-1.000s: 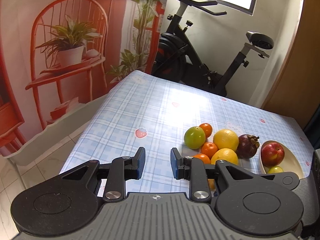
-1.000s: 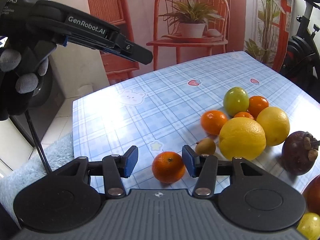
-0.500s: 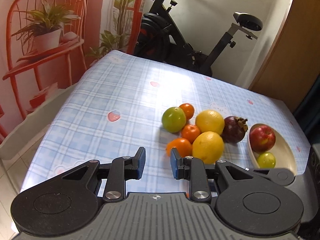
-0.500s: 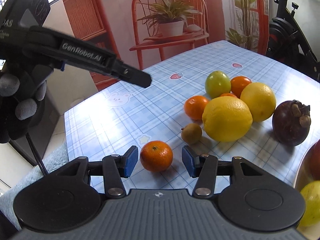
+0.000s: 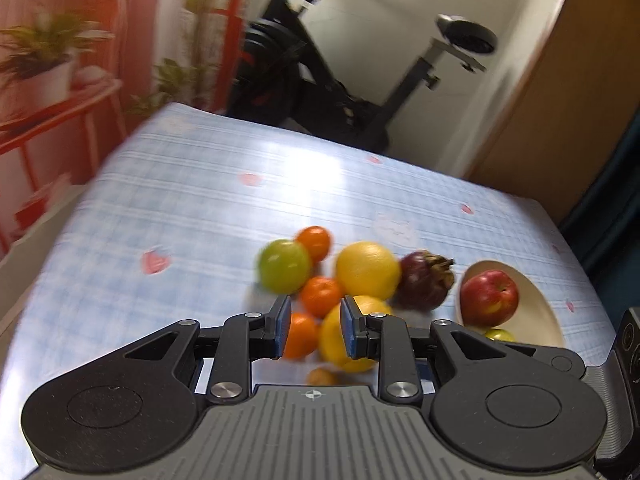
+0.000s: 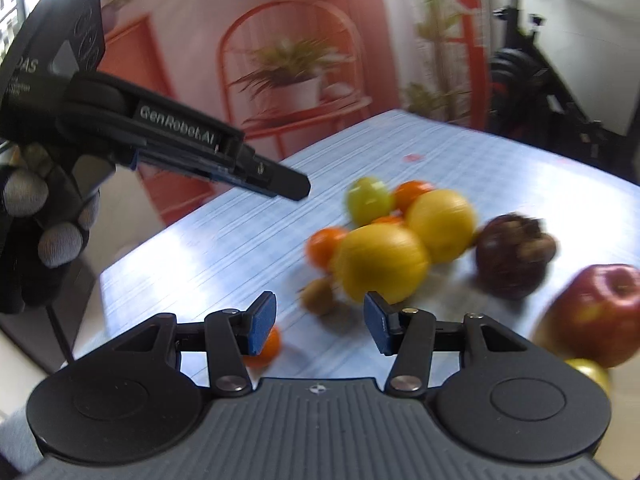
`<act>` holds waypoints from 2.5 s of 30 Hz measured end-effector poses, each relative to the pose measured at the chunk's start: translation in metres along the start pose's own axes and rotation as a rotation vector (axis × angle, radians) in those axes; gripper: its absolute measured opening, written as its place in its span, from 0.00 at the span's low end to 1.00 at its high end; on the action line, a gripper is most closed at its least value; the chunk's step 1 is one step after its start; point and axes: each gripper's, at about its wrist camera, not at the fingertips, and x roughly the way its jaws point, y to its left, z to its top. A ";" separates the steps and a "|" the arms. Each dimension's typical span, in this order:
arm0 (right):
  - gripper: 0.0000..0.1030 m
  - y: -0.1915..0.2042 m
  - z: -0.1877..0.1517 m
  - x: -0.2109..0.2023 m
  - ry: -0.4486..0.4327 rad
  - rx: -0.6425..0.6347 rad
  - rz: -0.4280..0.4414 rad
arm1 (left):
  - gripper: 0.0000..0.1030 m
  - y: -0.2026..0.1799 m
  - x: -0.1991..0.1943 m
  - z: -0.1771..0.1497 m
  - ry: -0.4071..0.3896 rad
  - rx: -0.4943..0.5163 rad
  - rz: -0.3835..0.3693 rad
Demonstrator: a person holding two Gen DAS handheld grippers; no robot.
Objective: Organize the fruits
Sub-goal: 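Move the left gripper to the large lemon and close on it, then carry the lemon onto the plate and open the left gripper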
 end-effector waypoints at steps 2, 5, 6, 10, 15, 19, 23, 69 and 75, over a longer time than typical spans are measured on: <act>0.51 -0.009 0.001 0.002 0.002 0.017 -0.039 | 0.27 -0.003 0.018 0.005 0.032 0.001 -0.008; 0.51 -0.015 0.002 0.007 0.016 0.011 -0.076 | 0.27 -0.003 0.039 0.008 0.066 -0.019 -0.054; 0.51 -0.016 0.001 0.009 0.023 0.005 -0.084 | 0.27 -0.003 0.044 0.009 0.078 -0.033 -0.082; 0.51 -0.020 -0.003 0.018 0.044 0.029 -0.072 | 0.28 0.002 0.056 0.010 0.114 -0.065 -0.116; 0.55 -0.024 -0.006 0.020 0.044 0.052 -0.044 | 0.26 0.007 0.057 0.012 0.135 -0.091 -0.141; 0.57 -0.023 -0.007 0.022 0.030 0.058 -0.019 | 0.26 0.004 0.052 0.012 0.147 -0.105 -0.205; 0.62 -0.022 -0.005 0.031 0.026 0.049 -0.035 | 0.26 -0.006 0.053 0.011 0.153 -0.088 -0.222; 0.58 -0.100 -0.044 -0.119 -0.205 0.150 -0.270 | 0.26 -0.187 0.080 0.035 0.156 0.253 -0.341; 0.58 -0.129 -0.051 -0.111 -0.172 0.140 -0.312 | 0.26 -0.212 0.115 0.043 0.214 0.296 -0.290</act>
